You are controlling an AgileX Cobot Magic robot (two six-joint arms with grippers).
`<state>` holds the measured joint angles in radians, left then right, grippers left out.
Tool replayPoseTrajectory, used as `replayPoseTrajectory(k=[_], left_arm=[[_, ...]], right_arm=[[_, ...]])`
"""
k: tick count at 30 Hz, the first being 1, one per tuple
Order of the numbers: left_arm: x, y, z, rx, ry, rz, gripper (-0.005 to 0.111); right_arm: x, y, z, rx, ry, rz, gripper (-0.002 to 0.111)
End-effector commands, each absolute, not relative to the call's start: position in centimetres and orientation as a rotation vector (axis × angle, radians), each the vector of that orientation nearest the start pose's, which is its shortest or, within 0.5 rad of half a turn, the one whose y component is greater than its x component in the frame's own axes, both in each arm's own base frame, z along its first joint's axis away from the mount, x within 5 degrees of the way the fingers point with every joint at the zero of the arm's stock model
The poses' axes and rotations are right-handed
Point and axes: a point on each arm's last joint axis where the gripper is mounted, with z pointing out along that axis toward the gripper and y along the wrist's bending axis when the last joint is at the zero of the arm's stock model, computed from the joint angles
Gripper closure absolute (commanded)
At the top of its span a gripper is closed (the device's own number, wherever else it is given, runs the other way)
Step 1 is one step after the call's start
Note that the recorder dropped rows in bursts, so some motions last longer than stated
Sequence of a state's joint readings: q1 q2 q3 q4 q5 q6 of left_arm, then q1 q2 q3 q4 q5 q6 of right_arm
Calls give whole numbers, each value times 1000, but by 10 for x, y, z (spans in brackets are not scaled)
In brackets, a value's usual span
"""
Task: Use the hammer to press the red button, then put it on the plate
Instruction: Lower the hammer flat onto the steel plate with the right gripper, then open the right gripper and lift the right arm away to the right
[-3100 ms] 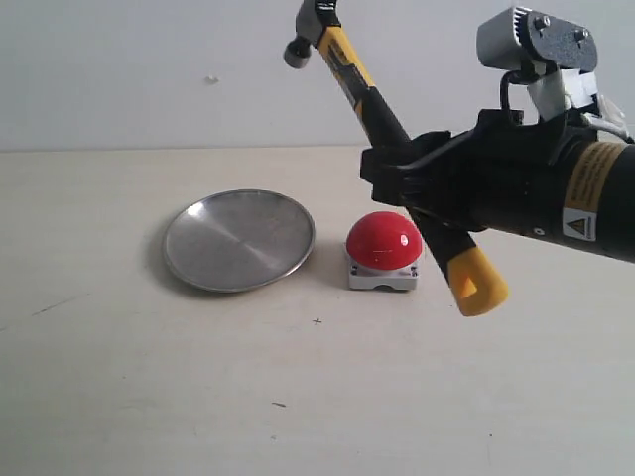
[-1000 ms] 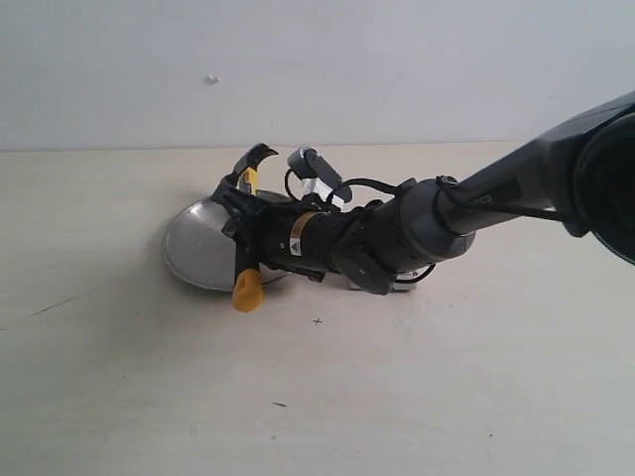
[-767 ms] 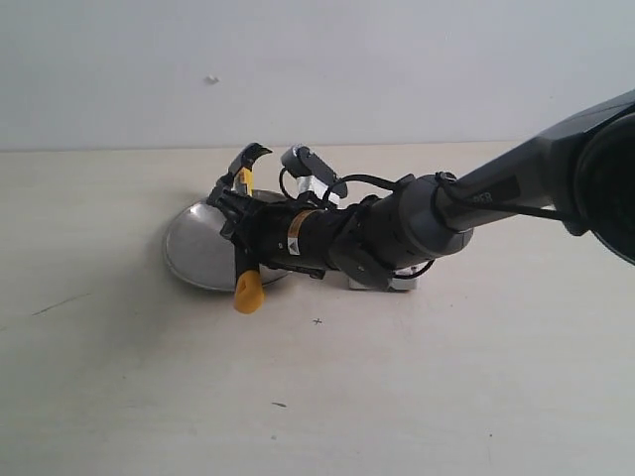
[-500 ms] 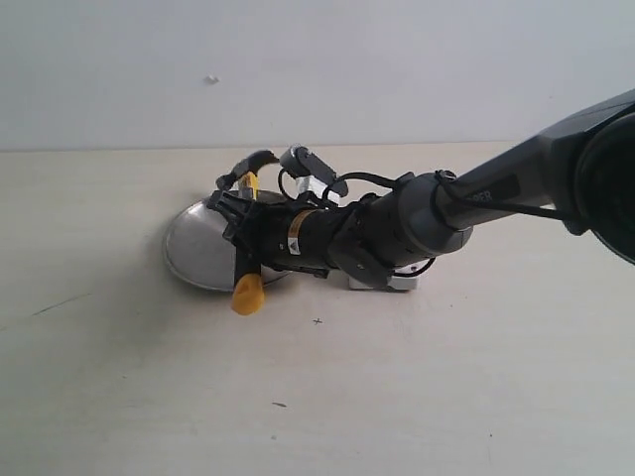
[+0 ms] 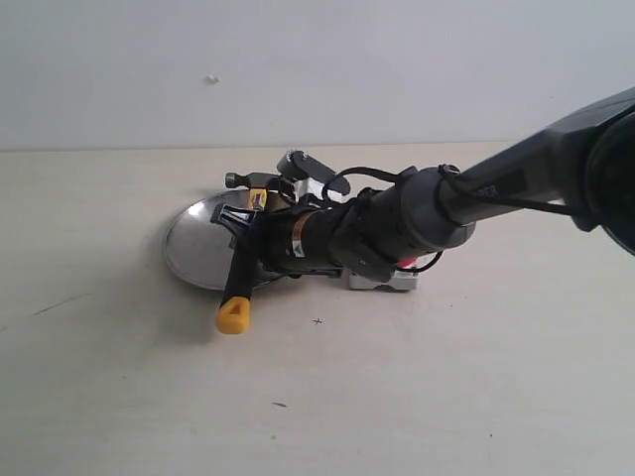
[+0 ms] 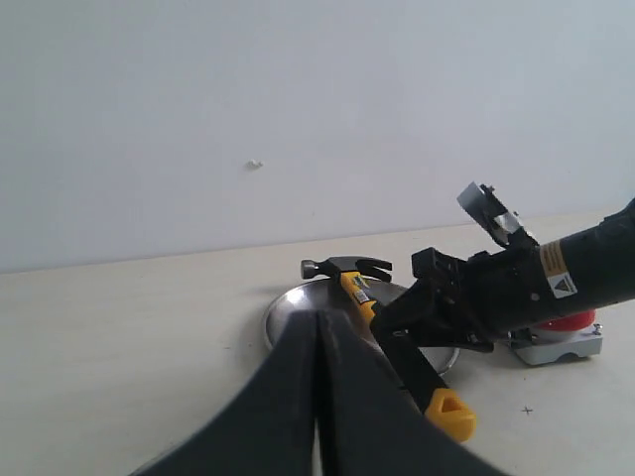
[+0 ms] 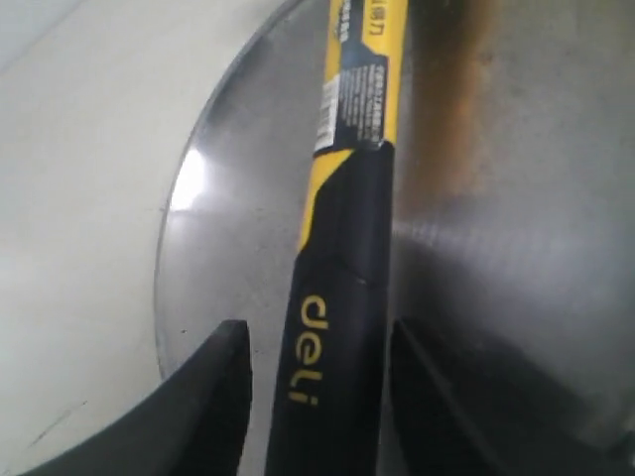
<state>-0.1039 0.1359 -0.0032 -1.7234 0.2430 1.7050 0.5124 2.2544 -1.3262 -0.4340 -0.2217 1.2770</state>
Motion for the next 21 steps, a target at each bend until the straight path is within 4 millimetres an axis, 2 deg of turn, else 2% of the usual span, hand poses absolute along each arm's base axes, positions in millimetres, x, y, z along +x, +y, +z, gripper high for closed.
replayPoseTrajectory(k=[1,7,10,14,15,16,17,18,21], left_arm=[[62,-28,209,252,1562,-281,107],[62,-28,209,252,1562,-281,107],[62,-28,209,252,1562,-281,107],[62,-28,209,252,1562,-281,107],[62,-28,209,252,1562,-281,107],[62,-28,209,252,1562,-281,107],[62,-28,209,252,1562,-281,107],[62,-28,209,252,1562,-281,107],[62,-28,209,252,1562,-281,107]], right_arm=[[402,234,121,241,2277,785,63],[403,224,151,254,2249,748,63],[402,211,180,199,2238,652,66],[389,199,225,20,2214,486,85],[382,199,235,-20,2214,454,92],[368,199,250,-76,2194,442,106],[359,200,257,-90,2180,456,108],[342,201,269,-123,2124,521,108],[307,198,282,-185,2034,627,108]])
